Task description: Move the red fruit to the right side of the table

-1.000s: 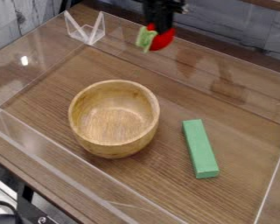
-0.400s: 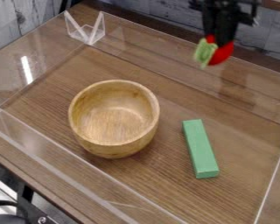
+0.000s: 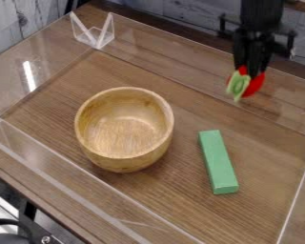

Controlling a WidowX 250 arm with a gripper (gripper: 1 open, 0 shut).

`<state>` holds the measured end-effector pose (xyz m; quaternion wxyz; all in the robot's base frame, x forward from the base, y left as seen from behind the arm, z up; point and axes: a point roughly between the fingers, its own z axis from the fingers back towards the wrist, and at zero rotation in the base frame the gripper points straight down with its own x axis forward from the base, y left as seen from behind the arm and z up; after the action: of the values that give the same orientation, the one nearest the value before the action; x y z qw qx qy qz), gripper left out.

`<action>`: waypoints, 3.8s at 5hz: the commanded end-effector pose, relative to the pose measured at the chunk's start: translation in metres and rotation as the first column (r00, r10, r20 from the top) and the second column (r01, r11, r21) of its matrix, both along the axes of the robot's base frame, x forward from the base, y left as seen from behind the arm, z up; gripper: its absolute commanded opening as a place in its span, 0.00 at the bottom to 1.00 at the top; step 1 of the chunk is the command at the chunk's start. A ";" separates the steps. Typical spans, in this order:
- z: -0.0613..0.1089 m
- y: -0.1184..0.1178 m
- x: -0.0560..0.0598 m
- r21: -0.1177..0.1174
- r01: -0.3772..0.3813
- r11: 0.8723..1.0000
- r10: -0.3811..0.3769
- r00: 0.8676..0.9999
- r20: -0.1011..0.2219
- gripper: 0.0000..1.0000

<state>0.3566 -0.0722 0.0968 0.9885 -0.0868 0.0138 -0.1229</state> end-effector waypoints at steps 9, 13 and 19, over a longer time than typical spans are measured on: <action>0.038 0.020 -0.043 0.006 -0.182 0.983 0.182 0.983 0.015 0.00; 0.017 -0.055 -0.084 -0.015 -0.190 0.982 0.190 0.982 0.001 0.00; -0.048 -0.059 -0.076 0.016 -0.357 0.934 0.358 0.934 -0.021 1.00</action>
<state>0.2770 -0.1313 0.0388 0.9947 -0.0785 0.0268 0.0610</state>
